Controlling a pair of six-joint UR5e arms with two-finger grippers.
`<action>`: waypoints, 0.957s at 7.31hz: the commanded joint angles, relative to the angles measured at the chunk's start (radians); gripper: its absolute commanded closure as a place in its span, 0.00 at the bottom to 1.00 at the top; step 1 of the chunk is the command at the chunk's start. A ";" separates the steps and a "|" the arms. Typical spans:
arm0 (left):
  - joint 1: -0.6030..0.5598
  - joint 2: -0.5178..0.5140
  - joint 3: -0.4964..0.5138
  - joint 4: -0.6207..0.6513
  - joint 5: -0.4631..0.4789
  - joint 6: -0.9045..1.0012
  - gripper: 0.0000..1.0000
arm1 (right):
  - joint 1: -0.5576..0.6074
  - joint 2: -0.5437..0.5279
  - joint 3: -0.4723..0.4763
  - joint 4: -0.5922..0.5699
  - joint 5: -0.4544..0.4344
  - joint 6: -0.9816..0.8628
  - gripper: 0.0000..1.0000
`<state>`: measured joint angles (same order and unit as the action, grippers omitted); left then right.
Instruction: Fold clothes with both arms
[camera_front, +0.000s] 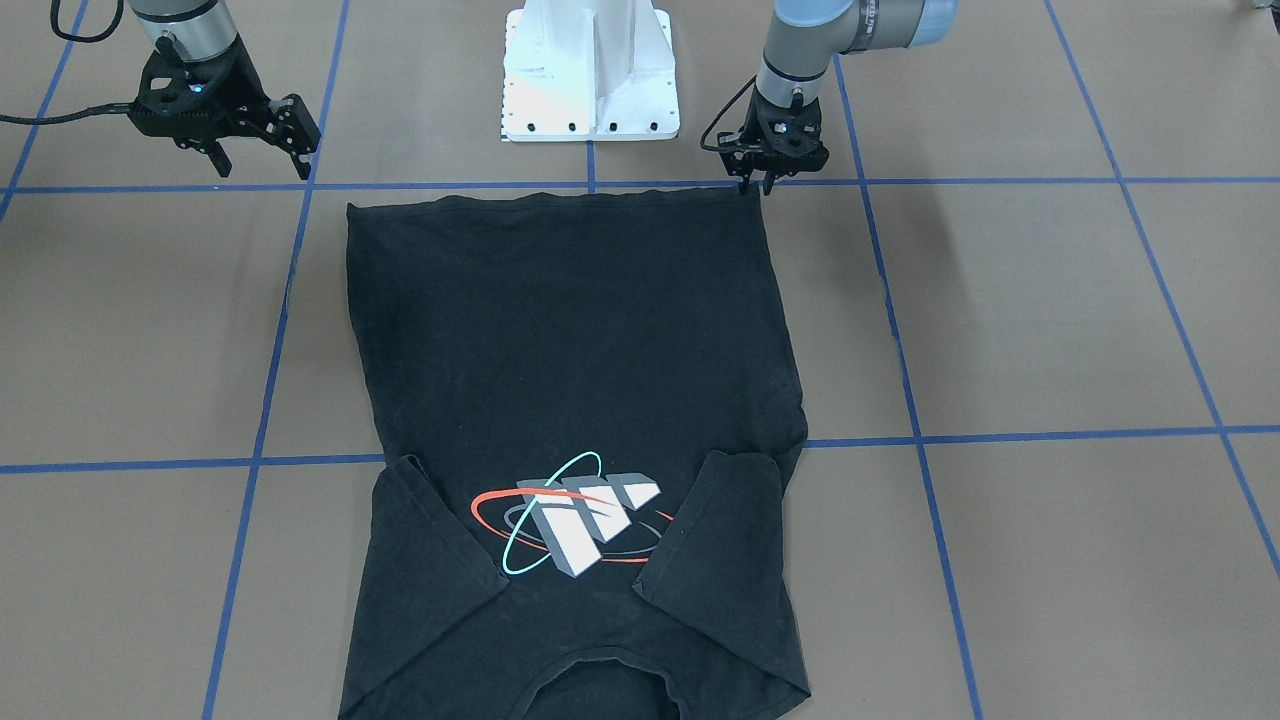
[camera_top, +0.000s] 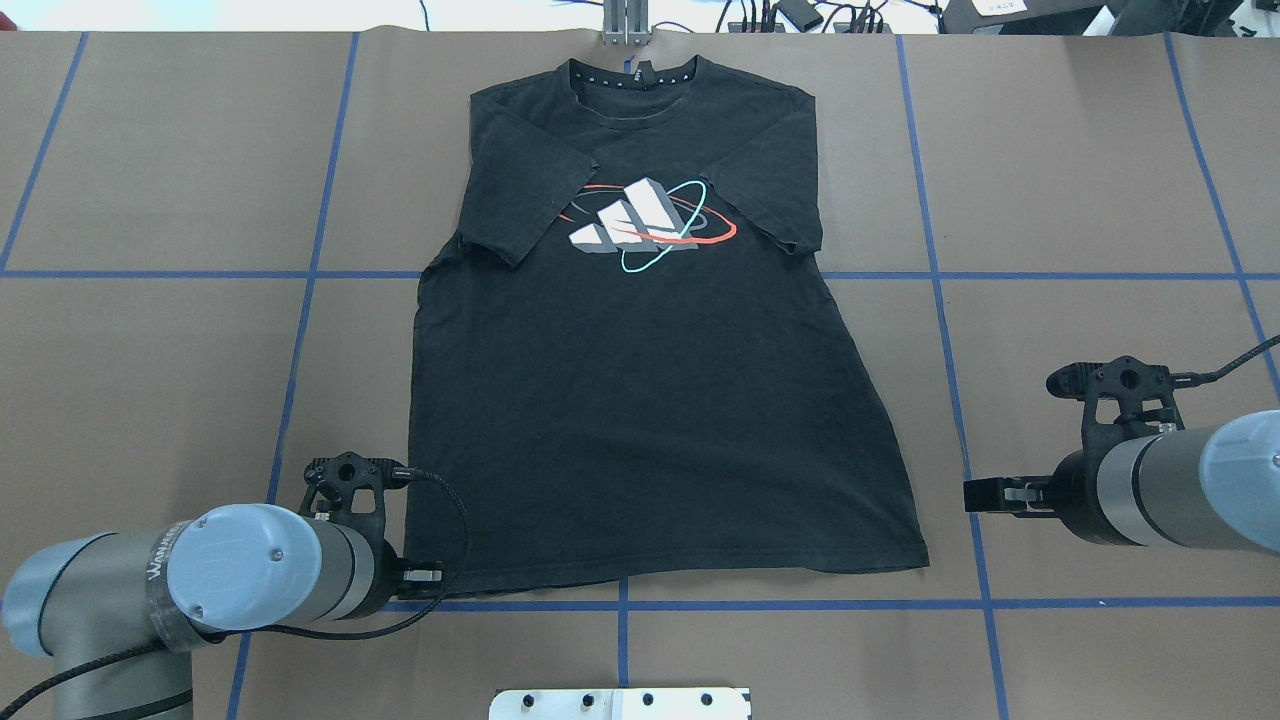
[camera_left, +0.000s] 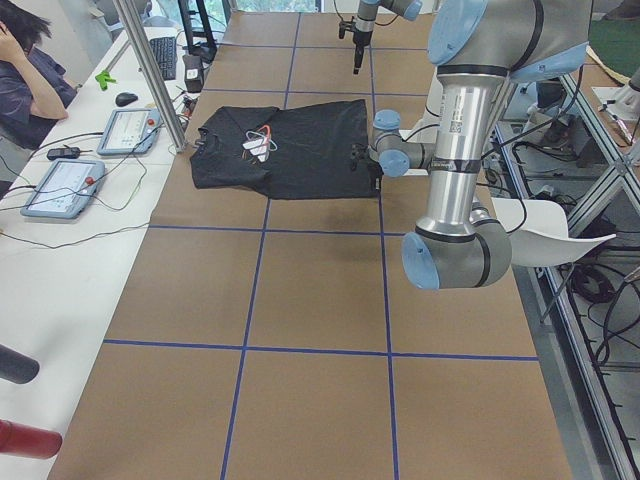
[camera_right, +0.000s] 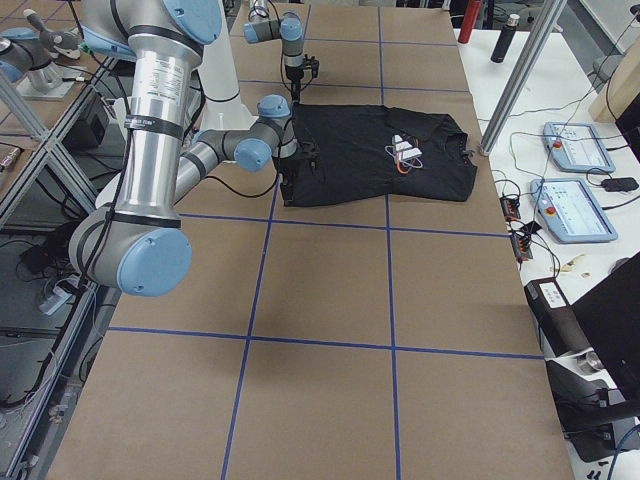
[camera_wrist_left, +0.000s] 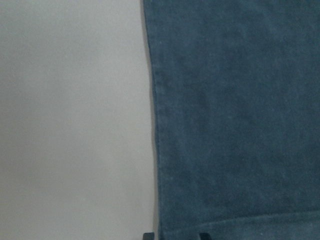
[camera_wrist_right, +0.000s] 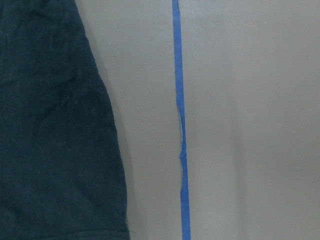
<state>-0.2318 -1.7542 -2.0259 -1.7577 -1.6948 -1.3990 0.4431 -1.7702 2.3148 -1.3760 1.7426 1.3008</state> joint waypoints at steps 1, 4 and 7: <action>-0.001 -0.001 0.001 0.000 0.000 0.005 0.59 | -0.001 0.000 0.000 0.000 0.000 0.000 0.00; 0.000 0.001 0.015 -0.002 -0.005 0.003 0.59 | -0.001 0.000 0.000 0.000 0.000 0.000 0.00; 0.002 -0.002 0.027 -0.017 -0.008 0.003 0.59 | -0.001 0.000 0.000 0.000 0.000 0.000 0.00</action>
<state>-0.2304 -1.7541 -2.0022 -1.7695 -1.7013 -1.3959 0.4418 -1.7702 2.3141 -1.3760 1.7426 1.3008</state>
